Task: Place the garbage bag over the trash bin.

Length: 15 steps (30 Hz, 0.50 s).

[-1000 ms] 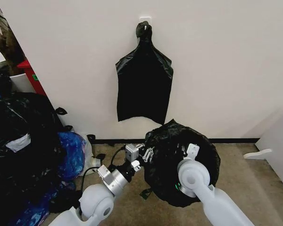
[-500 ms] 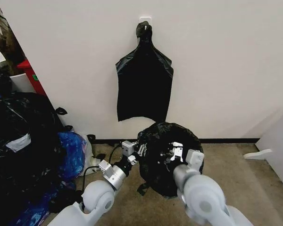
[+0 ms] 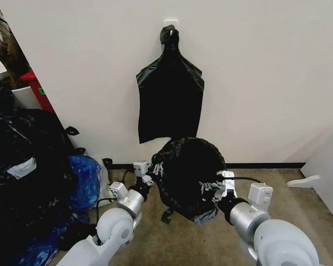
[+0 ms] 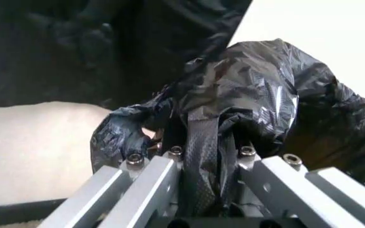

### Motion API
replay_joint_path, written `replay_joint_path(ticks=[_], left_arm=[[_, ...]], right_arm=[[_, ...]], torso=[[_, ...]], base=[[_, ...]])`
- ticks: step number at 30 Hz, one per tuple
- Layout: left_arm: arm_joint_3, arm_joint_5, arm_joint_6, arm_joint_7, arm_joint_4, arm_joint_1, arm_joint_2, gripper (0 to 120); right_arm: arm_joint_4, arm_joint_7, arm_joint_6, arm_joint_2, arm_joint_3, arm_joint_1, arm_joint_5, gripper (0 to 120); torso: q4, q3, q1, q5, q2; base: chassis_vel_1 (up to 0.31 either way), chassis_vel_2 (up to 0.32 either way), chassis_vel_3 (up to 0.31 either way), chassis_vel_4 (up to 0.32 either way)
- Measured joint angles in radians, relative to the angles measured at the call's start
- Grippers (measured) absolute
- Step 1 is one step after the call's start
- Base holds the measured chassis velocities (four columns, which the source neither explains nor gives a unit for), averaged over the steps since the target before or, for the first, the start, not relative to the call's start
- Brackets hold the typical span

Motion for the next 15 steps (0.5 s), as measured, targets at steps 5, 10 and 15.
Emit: replay_joint_path(ticks=[5,10,15], left_arm=[[-0.026,-0.098,0.025,-0.092,-0.010,0.009,-0.002,5],[-0.050,-0.215,0.024,-0.199,-0.021,0.059,-0.011,5],[-0.056,-0.346,0.023,-0.276,-0.020,0.024,-0.012,5]], right_arm=[[-0.003,-0.087,0.041,-0.011,0.089,-0.064,0.005,0],[-0.004,-0.328,0.035,-0.037,0.218,-0.122,0.022,4],[-0.005,-0.436,0.059,-0.018,0.358,-0.241,-0.065,22]], torso=[[-0.0016,0.000,0.000,-0.0002,0.000],[0.0012,0.000,0.000,-0.0008,0.000],[-0.0011,0.000,0.000,-0.0001,0.000]], base=[[0.000,0.000,0.000,0.000],[0.000,0.000,0.000,0.000],[0.000,0.000,0.000,0.000]])
